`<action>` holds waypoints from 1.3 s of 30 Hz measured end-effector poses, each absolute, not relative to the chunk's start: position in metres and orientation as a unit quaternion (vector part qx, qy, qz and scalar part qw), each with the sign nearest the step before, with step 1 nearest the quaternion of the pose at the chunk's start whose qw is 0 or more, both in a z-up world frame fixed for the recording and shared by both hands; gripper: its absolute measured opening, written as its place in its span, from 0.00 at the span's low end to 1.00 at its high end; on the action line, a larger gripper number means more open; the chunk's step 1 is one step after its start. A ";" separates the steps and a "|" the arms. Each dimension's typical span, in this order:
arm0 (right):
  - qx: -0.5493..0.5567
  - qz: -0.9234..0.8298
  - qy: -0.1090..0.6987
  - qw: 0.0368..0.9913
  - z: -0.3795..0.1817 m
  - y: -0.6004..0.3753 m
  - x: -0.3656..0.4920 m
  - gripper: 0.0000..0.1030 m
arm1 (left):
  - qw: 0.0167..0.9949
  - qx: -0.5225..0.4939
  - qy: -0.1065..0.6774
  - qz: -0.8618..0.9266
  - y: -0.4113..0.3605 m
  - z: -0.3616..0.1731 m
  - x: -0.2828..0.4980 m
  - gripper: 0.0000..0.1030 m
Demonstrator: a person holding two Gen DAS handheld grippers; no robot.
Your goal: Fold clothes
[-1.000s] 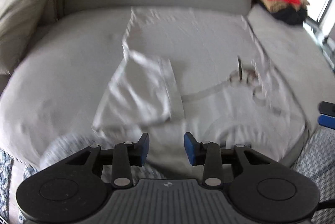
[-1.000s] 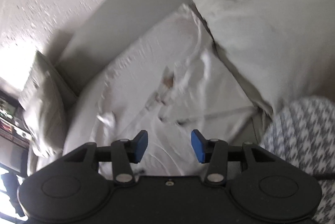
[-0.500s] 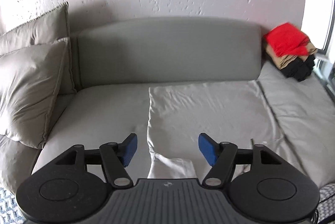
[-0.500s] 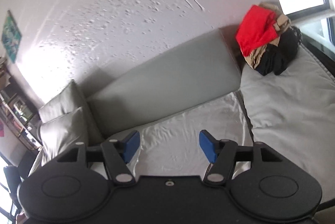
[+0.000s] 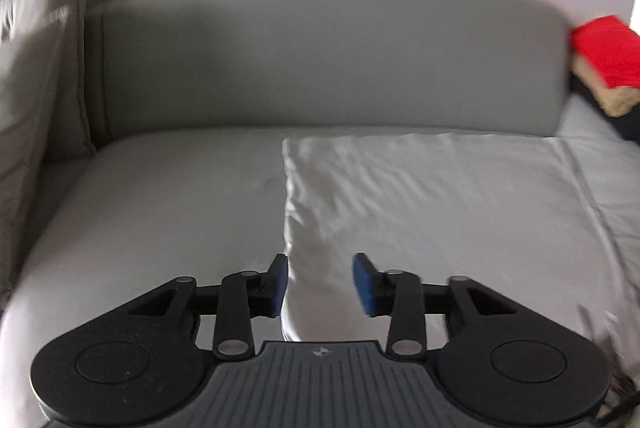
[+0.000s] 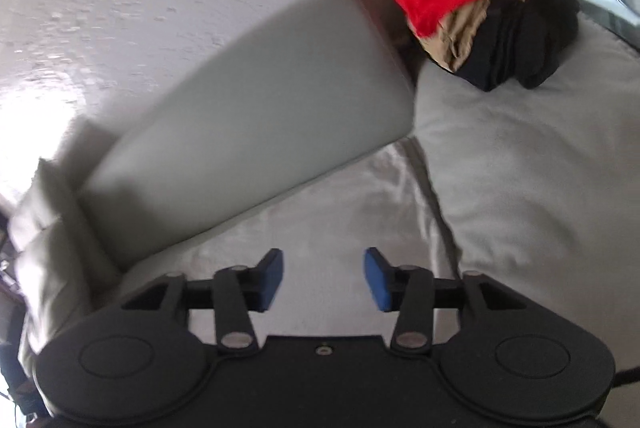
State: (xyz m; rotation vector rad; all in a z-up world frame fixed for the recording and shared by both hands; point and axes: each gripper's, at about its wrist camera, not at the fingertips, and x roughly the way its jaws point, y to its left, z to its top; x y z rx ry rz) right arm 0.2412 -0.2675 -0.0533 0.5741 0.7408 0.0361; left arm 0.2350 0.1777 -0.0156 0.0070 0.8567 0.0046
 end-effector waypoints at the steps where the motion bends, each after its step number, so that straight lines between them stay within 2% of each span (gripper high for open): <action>1: 0.272 0.011 0.358 0.893 -0.062 -0.270 0.253 0.46 | 0.905 -0.008 0.425 0.006 0.184 -0.027 0.249 0.39; 9: 0.322 -0.032 0.377 0.868 -0.137 -0.314 0.334 0.46 | 0.886 -0.105 0.451 0.007 0.233 -0.087 0.336 0.39; 12: 0.332 -0.042 0.368 0.867 -0.152 -0.327 0.354 0.45 | 0.892 -0.122 0.435 -0.017 0.239 -0.086 0.358 0.39; 15: 0.350 -0.027 0.361 0.864 -0.159 -0.332 0.376 0.39 | 0.894 -0.115 0.431 -0.033 0.235 -0.082 0.379 0.38; 17: 0.362 -0.017 0.356 0.861 -0.164 -0.336 0.390 0.35 | 0.894 -0.108 0.433 -0.038 0.230 -0.081 0.393 0.34; 19: 0.371 -0.009 0.354 0.859 -0.169 -0.339 0.404 0.33 | 0.894 -0.107 0.433 -0.038 0.225 -0.081 0.405 0.23; 21: 0.363 -0.004 0.367 0.856 -0.172 -0.337 0.419 0.27 | 0.894 -0.109 0.433 -0.036 0.223 -0.081 0.415 0.19; 25: 0.328 -0.006 0.377 0.866 -0.174 -0.329 0.426 0.19 | 0.899 -0.100 0.426 -0.028 0.214 -0.080 0.426 0.17; 27: 0.309 -0.008 0.379 0.872 -0.174 -0.325 0.428 0.11 | 0.903 -0.088 0.421 -0.021 0.209 -0.078 0.426 0.03; 29: 0.299 -0.012 0.372 0.879 -0.172 -0.321 0.424 0.08 | 0.906 -0.078 0.417 -0.014 0.204 -0.075 0.423 0.03; 33: 0.288 -0.028 0.365 0.885 -0.167 -0.315 0.416 0.10 | 0.911 -0.056 0.409 0.001 0.196 -0.070 0.416 0.03; 35: 0.278 -0.026 0.372 0.885 -0.168 -0.312 0.416 0.20 | 0.912 -0.050 0.408 0.007 0.193 -0.068 0.413 0.04; 39: 0.259 -0.022 0.385 0.886 -0.172 -0.305 0.417 0.27 | 0.903 -0.056 0.426 0.001 0.193 -0.072 0.418 0.10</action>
